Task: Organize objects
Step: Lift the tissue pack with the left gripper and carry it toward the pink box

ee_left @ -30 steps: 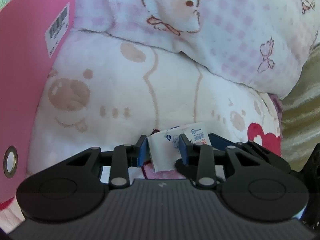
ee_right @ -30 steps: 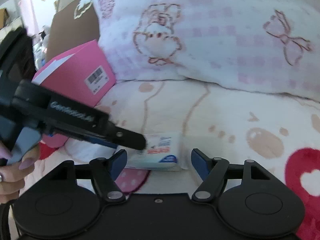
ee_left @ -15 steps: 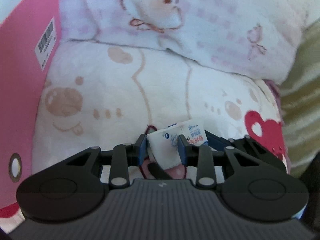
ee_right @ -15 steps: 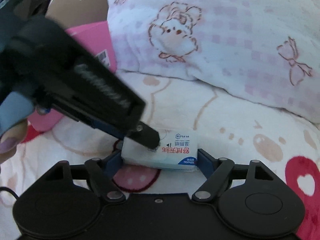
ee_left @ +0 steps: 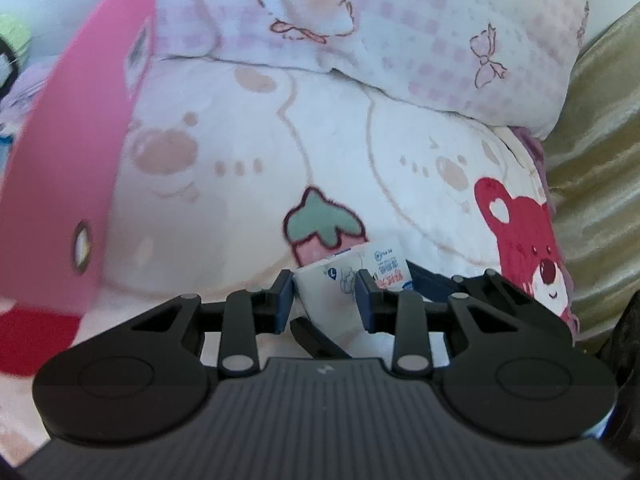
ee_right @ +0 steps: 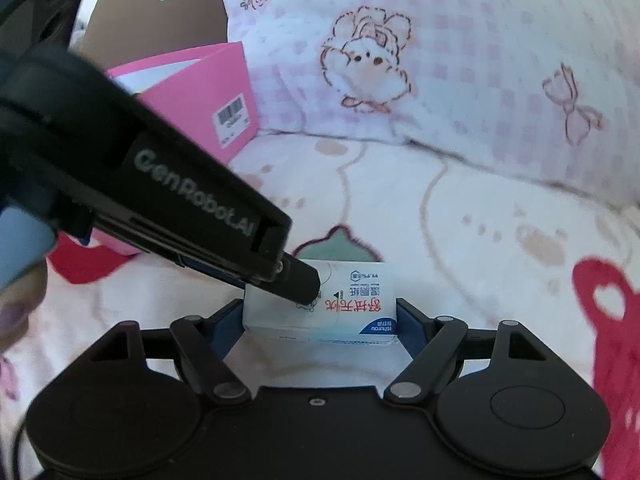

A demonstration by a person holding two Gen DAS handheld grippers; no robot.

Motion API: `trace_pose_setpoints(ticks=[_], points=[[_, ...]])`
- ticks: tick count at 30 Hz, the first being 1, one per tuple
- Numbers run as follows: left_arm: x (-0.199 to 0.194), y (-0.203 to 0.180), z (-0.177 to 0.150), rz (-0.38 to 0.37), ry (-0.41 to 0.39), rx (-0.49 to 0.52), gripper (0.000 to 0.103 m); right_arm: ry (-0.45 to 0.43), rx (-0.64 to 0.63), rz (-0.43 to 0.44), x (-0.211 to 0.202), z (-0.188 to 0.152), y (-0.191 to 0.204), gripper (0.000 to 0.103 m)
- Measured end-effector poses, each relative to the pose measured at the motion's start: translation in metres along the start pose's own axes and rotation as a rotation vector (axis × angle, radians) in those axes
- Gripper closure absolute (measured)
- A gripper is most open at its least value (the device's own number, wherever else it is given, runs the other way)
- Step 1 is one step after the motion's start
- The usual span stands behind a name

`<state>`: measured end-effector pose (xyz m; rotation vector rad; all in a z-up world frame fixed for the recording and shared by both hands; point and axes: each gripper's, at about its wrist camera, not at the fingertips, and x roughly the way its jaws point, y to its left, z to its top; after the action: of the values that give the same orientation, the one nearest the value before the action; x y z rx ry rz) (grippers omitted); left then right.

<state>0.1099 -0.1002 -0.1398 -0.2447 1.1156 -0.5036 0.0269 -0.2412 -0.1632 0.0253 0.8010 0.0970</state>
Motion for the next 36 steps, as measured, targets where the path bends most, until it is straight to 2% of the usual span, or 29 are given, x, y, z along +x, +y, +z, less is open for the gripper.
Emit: trace_pose_setpoints(ticks=[4,10,17,21,26,31,36], points=[[-0.021,0.007,-0.016,0.029,-0.01,0.017,0.072,0.022,0.066,0.077,-0.012,-0.012,0.013,0.02],[-0.052,0.019,-0.035,0.025,-0.014,0.021,0.072,0.021,0.072,0.093,-0.029,-0.017,0.041,0.02],[-0.082,0.023,-0.059,0.016,-0.012,0.062,0.072,0.034,0.167,0.148,-0.047,-0.031,0.058,0.02],[-0.097,0.024,-0.073,-0.008,-0.008,0.119,0.07,0.049,0.177,0.149,-0.054,-0.037,0.072,0.02],[-0.116,0.029,-0.082,-0.043,-0.016,0.139,0.07,0.035,0.212,0.143,-0.069,-0.042,0.084,0.02],[-0.136,0.029,-0.08,-0.09,-0.019,0.168,0.07,-0.01,0.212,0.108,-0.09,-0.039,0.095,0.02],[-0.154,0.024,-0.075,-0.101,-0.016,0.199,0.07,-0.022,0.212,0.108,-0.111,-0.025,0.1,0.02]])
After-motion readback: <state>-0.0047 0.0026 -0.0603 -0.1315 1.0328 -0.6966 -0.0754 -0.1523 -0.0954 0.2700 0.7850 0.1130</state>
